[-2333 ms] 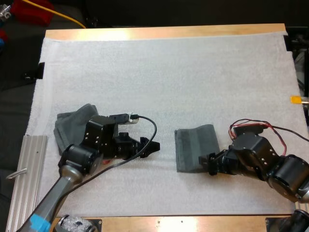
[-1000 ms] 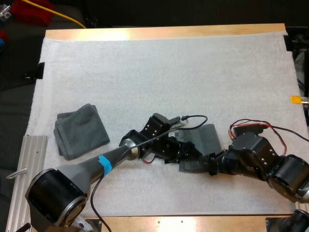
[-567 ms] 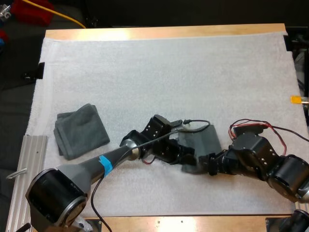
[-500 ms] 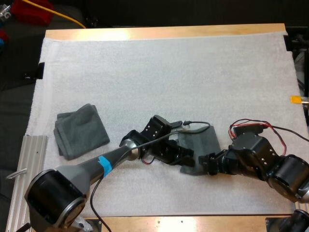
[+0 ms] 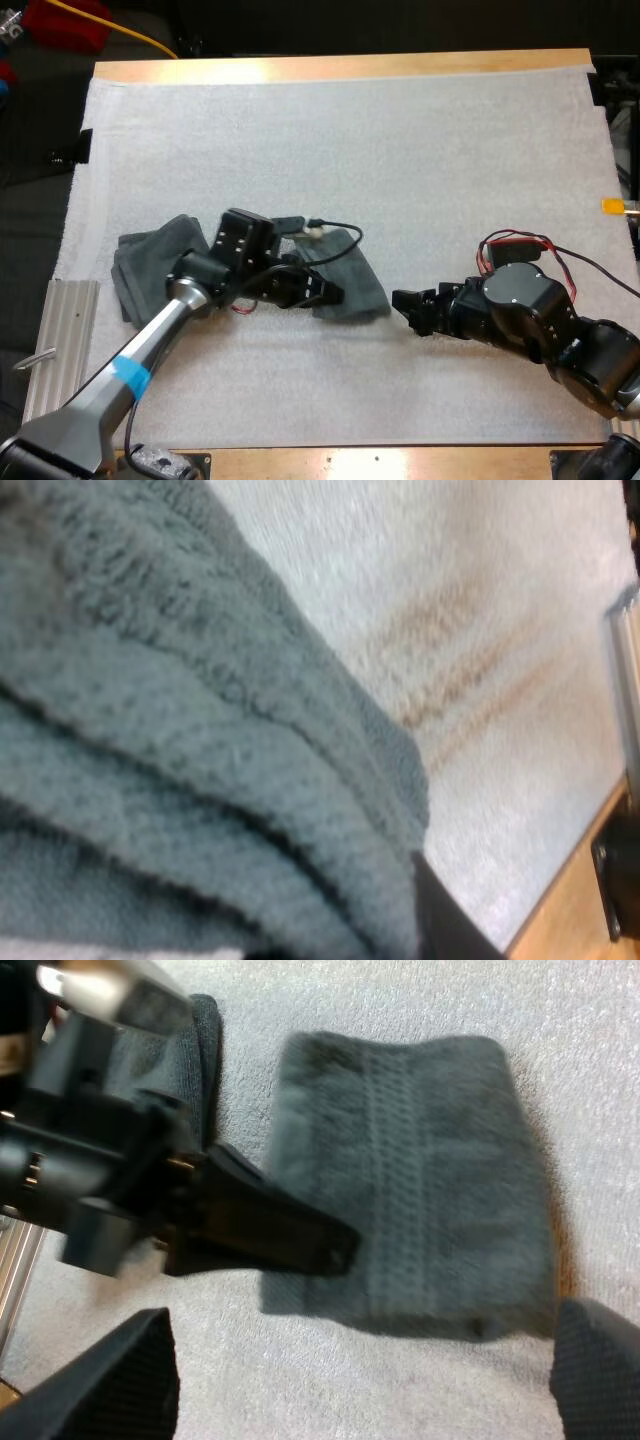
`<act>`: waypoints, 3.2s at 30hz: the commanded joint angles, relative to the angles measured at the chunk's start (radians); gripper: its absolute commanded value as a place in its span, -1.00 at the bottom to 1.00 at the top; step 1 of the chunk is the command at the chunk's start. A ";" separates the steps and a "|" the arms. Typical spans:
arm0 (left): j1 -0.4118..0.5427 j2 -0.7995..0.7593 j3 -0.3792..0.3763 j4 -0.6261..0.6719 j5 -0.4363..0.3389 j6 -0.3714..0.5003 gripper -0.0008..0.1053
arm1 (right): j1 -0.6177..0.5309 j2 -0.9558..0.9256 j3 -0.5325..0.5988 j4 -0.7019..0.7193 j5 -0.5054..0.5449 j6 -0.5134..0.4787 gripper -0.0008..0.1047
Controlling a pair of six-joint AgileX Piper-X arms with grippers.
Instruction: Pick towel from pile, fold and stack
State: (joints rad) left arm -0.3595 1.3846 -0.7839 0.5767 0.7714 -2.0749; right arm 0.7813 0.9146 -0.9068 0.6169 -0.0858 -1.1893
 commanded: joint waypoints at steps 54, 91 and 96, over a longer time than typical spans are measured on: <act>0.560 -0.062 -0.086 0.458 -0.866 0.482 -0.42 | 0.000 -0.006 -0.006 0.054 -0.008 0.001 0.42; 0.560 -0.062 -0.274 0.380 -0.714 0.420 0.33 | 0.000 -0.006 -0.006 -0.109 -0.089 0.001 0.42; 0.560 -0.046 -0.272 0.342 -0.714 0.418 0.33 | 0.000 -0.006 -0.006 -0.128 -0.108 0.001 0.42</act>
State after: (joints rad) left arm 0.1985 1.3416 -1.0523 0.9308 0.0550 -1.6464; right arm 0.7813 0.9146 -0.9068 0.4965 -0.1809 -1.1893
